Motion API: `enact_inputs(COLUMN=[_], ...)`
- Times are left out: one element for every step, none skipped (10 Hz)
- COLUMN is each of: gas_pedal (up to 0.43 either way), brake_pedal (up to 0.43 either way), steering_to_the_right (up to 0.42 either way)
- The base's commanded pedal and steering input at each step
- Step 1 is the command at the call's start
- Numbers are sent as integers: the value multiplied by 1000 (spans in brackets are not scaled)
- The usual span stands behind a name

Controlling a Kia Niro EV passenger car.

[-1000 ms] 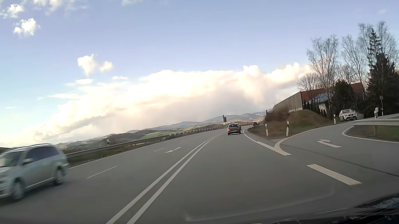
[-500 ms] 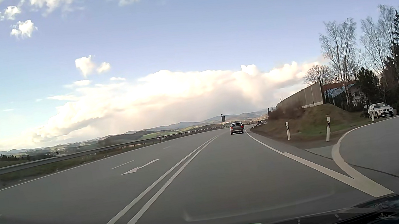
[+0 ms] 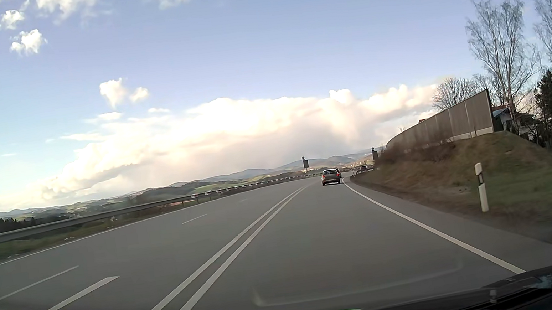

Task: Follow the waypoints while adhering to traffic rules and regulations

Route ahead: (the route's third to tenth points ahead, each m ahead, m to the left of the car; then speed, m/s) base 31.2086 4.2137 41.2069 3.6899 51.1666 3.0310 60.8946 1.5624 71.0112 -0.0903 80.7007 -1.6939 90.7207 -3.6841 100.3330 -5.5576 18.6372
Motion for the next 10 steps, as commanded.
enact_inputs(gas_pedal=[79, 79, 79, 79, 79, 79, 79, 79, 79, 79], brake_pedal=[0, 0, 0, 0, 0, 0, 0, 0, 0, 0], steering_to_the_right=[8, 8, 9, 9, 10, 10, 10, 9, 9, 9])
